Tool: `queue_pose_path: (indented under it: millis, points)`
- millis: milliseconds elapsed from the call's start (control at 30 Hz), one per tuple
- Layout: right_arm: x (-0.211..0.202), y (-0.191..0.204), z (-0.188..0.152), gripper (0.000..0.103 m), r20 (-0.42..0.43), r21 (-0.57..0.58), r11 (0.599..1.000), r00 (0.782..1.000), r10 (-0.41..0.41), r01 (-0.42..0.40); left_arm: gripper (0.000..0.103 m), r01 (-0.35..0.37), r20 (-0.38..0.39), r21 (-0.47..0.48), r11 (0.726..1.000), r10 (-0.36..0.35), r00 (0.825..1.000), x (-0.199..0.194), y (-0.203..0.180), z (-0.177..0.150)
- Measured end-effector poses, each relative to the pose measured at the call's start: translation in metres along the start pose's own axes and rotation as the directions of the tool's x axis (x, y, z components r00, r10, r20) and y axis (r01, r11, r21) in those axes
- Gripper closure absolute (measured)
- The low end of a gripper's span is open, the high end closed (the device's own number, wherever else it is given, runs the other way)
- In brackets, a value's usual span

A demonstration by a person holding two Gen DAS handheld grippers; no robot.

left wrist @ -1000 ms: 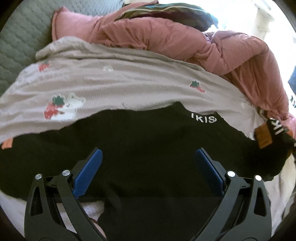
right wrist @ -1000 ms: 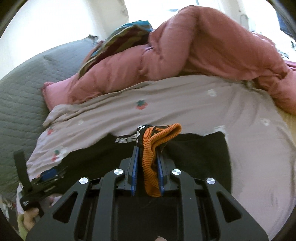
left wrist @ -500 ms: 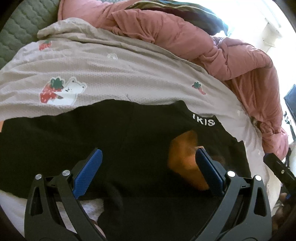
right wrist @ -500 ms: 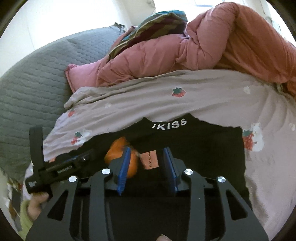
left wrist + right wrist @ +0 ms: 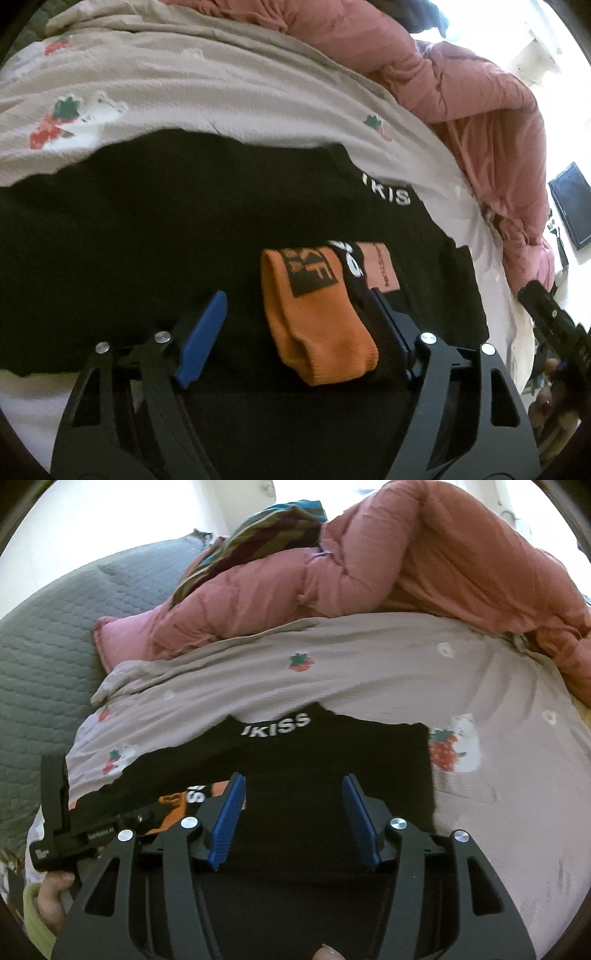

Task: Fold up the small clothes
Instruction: 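Open the right gripper to lay the cuff on the shirt, then grasp the laid cuff with the left gripper, straighten it, release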

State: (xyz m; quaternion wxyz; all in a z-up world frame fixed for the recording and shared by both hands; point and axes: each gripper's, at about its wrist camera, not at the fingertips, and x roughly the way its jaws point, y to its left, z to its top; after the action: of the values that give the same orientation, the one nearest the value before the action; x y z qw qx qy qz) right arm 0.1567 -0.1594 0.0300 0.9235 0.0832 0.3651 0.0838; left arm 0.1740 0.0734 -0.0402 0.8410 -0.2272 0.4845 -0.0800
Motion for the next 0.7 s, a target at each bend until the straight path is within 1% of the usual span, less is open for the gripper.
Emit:
queue_pose_path:
  millis: [67,100,133,167,200,233,267,333,400,433,500,533,567,600,633,667,700]
  points:
    - [0.0,-0.009,-0.001,0.049,0.002,0.017,1.0,1.0,-0.015,0.015,0.035,-0.001,-0.01,0.007,1.0,0.001,1.0,0.007,-0.007,-0.006]
    - [0.0,-0.012,-0.001,0.049,0.002,0.023,1.0,1.0,-0.019,0.019,0.036,-0.016,-0.006,0.024,1.0,0.016,1.0,0.01,-0.012,-0.009]
    - [0.0,-0.015,-0.002,0.049,0.002,0.027,0.999,1.0,-0.024,0.024,0.046,-0.034,0.002,0.047,0.998,0.034,0.999,0.013,-0.018,-0.012]
    - [0.0,-0.019,-0.003,0.049,0.002,0.035,0.999,1.0,-0.031,0.031,0.058,-0.065,0.014,0.069,0.996,0.064,0.998,0.015,-0.022,-0.015]
    - [0.0,-0.022,-0.003,0.049,0.001,0.041,0.999,0.999,-0.034,0.034,0.068,-0.094,0.028,0.089,0.992,0.092,0.995,0.016,-0.025,-0.017]
    - [0.0,-0.024,-0.004,0.049,0.001,0.048,0.998,0.999,-0.037,0.037,0.08,-0.092,0.032,0.101,0.991,0.089,0.996,0.017,-0.026,-0.018]
    - [0.0,-0.027,-0.004,0.049,0.0,0.054,0.998,0.999,-0.041,0.041,0.086,-0.073,0.032,0.105,0.992,0.07,0.997,0.017,-0.027,-0.018]
    - [0.0,-0.033,-0.005,0.049,-0.002,0.063,0.997,0.999,-0.05,0.05,0.092,-0.046,0.051,0.11,0.993,0.04,0.998,0.009,-0.027,-0.016]
    - [0.0,-0.036,-0.006,0.049,-0.003,0.067,0.996,0.998,-0.057,0.057,0.092,-0.038,0.113,0.133,0.99,0.023,0.993,-0.009,-0.031,-0.013]
    - [0.0,-0.038,-0.006,0.049,-0.002,0.067,0.996,0.998,-0.061,0.061,0.092,-0.061,0.163,0.152,0.987,0.036,0.986,-0.021,-0.033,-0.011]
    - [0.0,-0.04,-0.007,0.049,-0.003,0.061,0.995,0.997,-0.077,0.077,0.092,-0.109,0.208,0.178,0.978,0.071,0.975,-0.031,-0.036,-0.007]
    - [0.001,-0.04,-0.008,0.049,-0.004,0.059,0.994,0.996,-0.087,0.087,0.091,-0.117,0.207,0.181,0.977,0.078,0.975,-0.034,-0.033,-0.005]
    - [0.002,-0.041,-0.008,0.049,-0.007,0.056,0.994,0.995,-0.097,0.097,0.087,-0.126,0.187,0.177,0.976,0.092,0.978,-0.032,-0.029,-0.003]
    - [0.004,-0.043,-0.009,0.049,-0.011,0.053,0.992,0.994,-0.111,0.112,0.086,-0.148,0.178,0.169,0.974,0.118,0.977,-0.029,-0.026,-0.002]
    - [0.005,-0.043,-0.01,0.049,-0.014,0.051,0.991,0.993,-0.121,0.121,0.082,-0.182,0.171,0.165,0.969,0.153,0.973,-0.027,-0.021,-0.001]
    - [0.007,-0.044,-0.011,0.049,-0.019,0.049,0.991,0.992,-0.123,0.124,0.081,-0.198,0.168,0.161,0.967,0.171,0.971,-0.025,-0.019,0.001]
    - [0.009,-0.043,-0.012,0.049,-0.023,0.045,0.991,0.992,-0.124,0.125,0.08,-0.198,0.161,0.149,0.969,0.174,0.972,-0.025,-0.013,0.002]
